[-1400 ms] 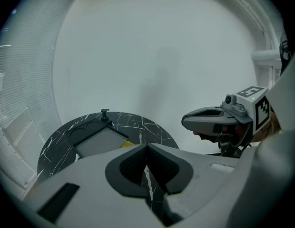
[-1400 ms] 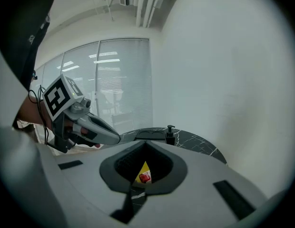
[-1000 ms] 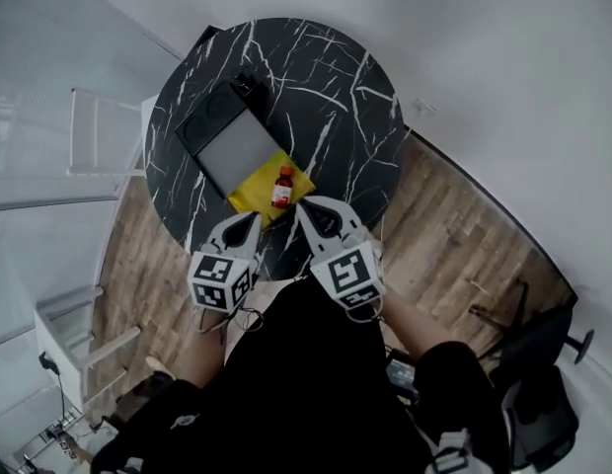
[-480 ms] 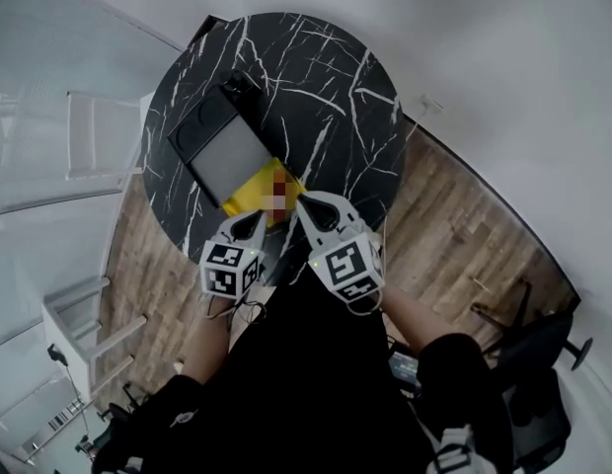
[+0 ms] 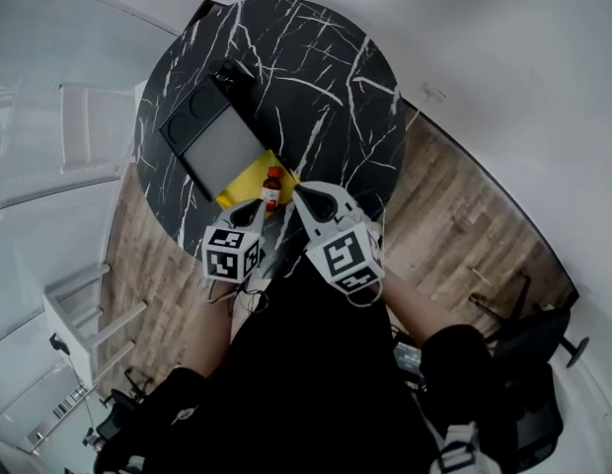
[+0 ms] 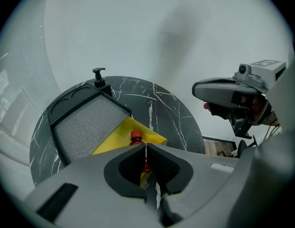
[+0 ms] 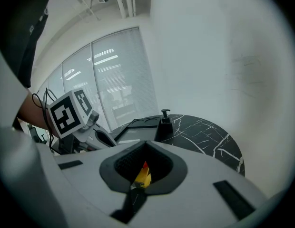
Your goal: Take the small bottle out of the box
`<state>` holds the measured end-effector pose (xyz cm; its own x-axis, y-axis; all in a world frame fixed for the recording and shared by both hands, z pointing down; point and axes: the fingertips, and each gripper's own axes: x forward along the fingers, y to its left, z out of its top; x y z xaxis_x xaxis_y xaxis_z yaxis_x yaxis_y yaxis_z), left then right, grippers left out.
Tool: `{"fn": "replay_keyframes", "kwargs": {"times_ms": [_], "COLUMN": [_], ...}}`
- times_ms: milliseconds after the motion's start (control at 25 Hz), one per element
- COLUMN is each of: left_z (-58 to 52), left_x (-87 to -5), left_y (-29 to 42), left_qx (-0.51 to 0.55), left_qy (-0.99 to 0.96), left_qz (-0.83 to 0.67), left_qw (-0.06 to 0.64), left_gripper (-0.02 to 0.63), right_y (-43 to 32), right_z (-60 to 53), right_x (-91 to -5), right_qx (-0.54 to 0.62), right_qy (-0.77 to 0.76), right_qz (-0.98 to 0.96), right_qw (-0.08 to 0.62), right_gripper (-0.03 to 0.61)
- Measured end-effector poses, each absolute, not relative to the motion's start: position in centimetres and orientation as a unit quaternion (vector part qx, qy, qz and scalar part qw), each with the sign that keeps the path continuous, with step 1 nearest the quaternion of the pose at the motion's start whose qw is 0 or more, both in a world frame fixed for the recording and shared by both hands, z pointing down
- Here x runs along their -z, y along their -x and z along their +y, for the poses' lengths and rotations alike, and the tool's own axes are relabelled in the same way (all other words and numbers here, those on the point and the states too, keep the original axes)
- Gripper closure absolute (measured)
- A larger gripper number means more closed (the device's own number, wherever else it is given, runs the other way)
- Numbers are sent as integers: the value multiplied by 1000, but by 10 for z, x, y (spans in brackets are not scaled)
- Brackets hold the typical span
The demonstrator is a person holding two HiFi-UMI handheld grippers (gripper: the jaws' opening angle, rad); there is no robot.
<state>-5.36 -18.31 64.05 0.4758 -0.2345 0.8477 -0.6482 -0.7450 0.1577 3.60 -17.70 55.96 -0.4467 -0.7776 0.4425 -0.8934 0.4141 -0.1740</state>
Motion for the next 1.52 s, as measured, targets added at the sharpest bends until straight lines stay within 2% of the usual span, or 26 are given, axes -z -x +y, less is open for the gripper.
{"fn": "replay_keyframes", "kwargs": {"times_ms": [120,360,800,1040,1240,1520], "left_z": [-186,-188,-193,-194,-195,-198], "left_x": [-649,-662,-685,-697,-706,-716], "left_y": [50,50,53,48,47,44], "left_qx": [-439,-451,-470,-466,-474,-485], "left_qy": [-821,-807,-784,-773,-763,-753], "left_qz": [-273,-288,-287,-281,-275,-271], "left_qw": [241,249,287,325,342,352], "left_gripper": [610,530,446,430,399,391], "right_y": [-42,-49,-54,-56,-63,-78], "right_z": [-179,-178,-189,-197,-204,-208], "right_x": [-566,-572,-576,-578,-577,-580], "right_qx": [-198,-199,-195,-193,-191,-198], "right_qy": [-503,-502,-502,-502,-505,-514], "right_qz": [-827,-826,-827,-827,-825,-818], "right_qw": [153,161,161,165,164,164], "right_gripper": [583,583,583,583,583,583]}}
